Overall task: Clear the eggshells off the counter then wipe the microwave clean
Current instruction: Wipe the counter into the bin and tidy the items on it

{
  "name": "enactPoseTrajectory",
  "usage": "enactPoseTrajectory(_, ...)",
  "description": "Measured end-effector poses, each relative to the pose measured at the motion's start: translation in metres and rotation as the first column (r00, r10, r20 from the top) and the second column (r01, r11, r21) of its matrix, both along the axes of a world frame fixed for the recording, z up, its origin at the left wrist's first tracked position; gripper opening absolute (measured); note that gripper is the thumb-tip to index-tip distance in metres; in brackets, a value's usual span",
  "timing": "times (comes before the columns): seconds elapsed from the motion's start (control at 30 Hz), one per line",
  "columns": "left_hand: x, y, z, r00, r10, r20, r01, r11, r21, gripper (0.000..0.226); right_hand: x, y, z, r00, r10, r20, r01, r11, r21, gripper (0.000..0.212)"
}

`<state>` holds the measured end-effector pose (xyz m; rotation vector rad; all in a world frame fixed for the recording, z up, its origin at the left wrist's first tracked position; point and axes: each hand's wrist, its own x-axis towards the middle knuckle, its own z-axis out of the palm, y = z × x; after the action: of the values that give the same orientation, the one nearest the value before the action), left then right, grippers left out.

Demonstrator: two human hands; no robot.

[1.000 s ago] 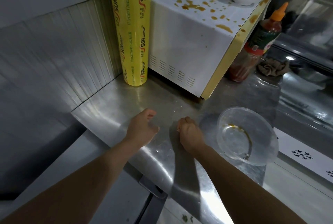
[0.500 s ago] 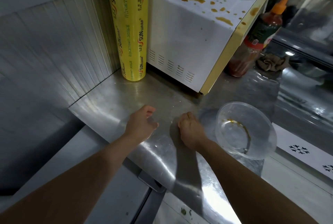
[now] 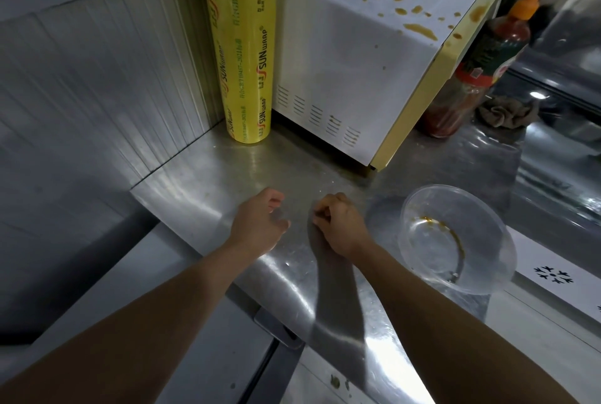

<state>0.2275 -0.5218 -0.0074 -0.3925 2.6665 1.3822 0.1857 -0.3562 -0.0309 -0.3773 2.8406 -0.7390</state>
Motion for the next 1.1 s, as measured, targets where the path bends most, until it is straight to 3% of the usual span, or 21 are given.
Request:
enactPoseTrajectory(0.47,0.000,-0.004,-0.001,0.999,0.038,-0.030,-0.038,0.999,-0.002,0.037,-0.003,-0.006,0.002,1.000,0.003,0.014,-0.004,0.998,0.060,0.013)
enactPoseTrajectory(0.57,0.001,-0.002,0.004,0.999,0.042,-0.030,-0.042,0.999,-0.006,0.037,0.000,-0.002,0.015,1.000,-0.014,0.012,0.014,1.000,0.014,0.012)
enactPoseTrajectory(0.83,-0.009,0.037,0.028,0.997,-0.001,-0.072,0.002,1.000,0.005,0.039,0.020,0.055,0.084,0.970,-0.197,-0.145,0.162,0.962,-0.222,0.010)
enactPoseTrajectory(1.1,-0.020,0.123,0.063,0.982,-0.119,-0.147,0.136,0.985,0.109,0.040,0.039,0.172,0.115,0.887,-0.424,-0.185,0.382,0.897,-0.224,0.006)
